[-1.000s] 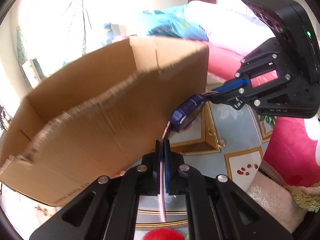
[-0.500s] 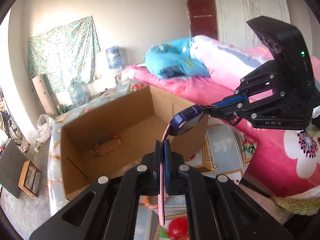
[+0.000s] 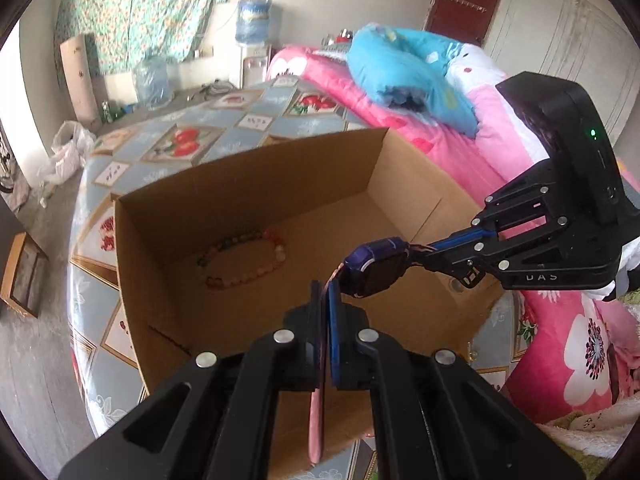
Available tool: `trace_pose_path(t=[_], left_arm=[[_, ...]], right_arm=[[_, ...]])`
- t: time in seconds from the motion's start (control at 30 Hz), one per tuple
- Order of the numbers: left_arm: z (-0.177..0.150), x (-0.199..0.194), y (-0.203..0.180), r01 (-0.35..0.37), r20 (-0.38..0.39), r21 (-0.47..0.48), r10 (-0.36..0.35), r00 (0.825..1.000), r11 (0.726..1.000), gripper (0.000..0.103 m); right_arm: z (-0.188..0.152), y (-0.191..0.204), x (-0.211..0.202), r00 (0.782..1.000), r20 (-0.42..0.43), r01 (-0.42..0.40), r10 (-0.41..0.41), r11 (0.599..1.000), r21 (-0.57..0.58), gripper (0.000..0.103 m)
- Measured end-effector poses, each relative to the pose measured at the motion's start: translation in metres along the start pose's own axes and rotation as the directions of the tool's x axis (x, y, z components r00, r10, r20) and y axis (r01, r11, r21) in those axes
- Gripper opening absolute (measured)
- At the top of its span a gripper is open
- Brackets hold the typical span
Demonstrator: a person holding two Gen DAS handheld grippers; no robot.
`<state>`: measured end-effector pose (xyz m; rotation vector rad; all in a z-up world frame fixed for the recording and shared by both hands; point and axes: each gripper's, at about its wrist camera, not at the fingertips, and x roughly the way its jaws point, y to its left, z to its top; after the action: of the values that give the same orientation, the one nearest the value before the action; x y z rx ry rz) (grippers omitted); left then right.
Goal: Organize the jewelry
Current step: 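Carry the pink watch into the box with both tools and release it, then withdraw both tools from the box back over the table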
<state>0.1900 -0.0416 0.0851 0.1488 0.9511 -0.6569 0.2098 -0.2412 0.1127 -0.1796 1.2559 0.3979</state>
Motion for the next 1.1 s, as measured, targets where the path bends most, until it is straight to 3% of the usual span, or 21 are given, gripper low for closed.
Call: trace_pose_path(t=[0.2, 0.27, 0.37, 0.47, 0.6, 0.73, 0.83, 0.9, 1.0, 1.1], left_arm=[[0.008, 0.043, 0.015, -0.008, -0.133, 0.002, 0.008, 0.991, 1.0, 0.003], [0.01, 0.052, 0.016, -0.013, -0.166, 0.013, 0.015, 0.986, 1.0, 0.003], [0.015, 0.058, 0.021, 0.006, -0.212, -0.03, -0.012, 0.977, 1.0, 0.005], [0.018, 0.055, 0.03, 0.021, -0.214, -0.083, -0.039, 0.976, 0.996, 0.019], [0.017, 0.046, 0.037, 0.032, -0.168, -0.13, -0.054, 0.984, 0.991, 0.02], [0.015, 0.025, 0.031, -0.014, -0.071, -0.101, 0.007, 0.997, 0.995, 0.021], [0.009, -0.005, 0.024, -0.028, 0.044, -0.077, 0.031, 0.999, 0.997, 0.021], [-0.003, -0.033, 0.018, -0.034, 0.136, -0.061, 0.042, 0.99, 0.998, 0.03], [-0.03, -0.071, 0.006, -0.039, 0.259, -0.052, 0.052, 0.964, 0.998, 0.042], [-0.068, -0.098, -0.008, -0.043, 0.324, -0.049, 0.057, 0.944, 0.998, 0.05]], right_arm=[[0.029, -0.011, 0.052, 0.985, -0.173, -0.011, 0.012, 1.0, 0.006, 0.002], [0.035, -0.014, 0.066, 0.974, -0.225, -0.011, 0.012, 1.0, 0.008, 0.008], [0.044, -0.018, 0.079, 0.965, -0.258, 0.04, -0.039, 0.999, -0.002, 0.016], [0.05, -0.023, 0.079, 0.97, -0.239, 0.06, -0.054, 0.998, 0.019, 0.021], [0.052, -0.021, 0.07, 0.979, -0.18, 0.098, -0.094, 0.995, 0.014, 0.021], [0.043, -0.012, 0.057, 0.984, -0.125, 0.128, -0.126, 0.992, 0.01, 0.021], [0.028, -0.002, 0.03, 0.994, -0.029, 0.107, -0.106, 0.994, 0.027, 0.021], [0.01, 0.005, -0.002, 0.993, 0.088, 0.075, -0.079, 0.996, 0.048, 0.022], [-0.021, 0.012, -0.049, 0.96, 0.271, 0.057, -0.075, 0.996, 0.074, 0.029], [-0.071, 0.026, -0.085, 0.902, 0.424, 0.044, -0.08, 0.995, 0.094, 0.032]])
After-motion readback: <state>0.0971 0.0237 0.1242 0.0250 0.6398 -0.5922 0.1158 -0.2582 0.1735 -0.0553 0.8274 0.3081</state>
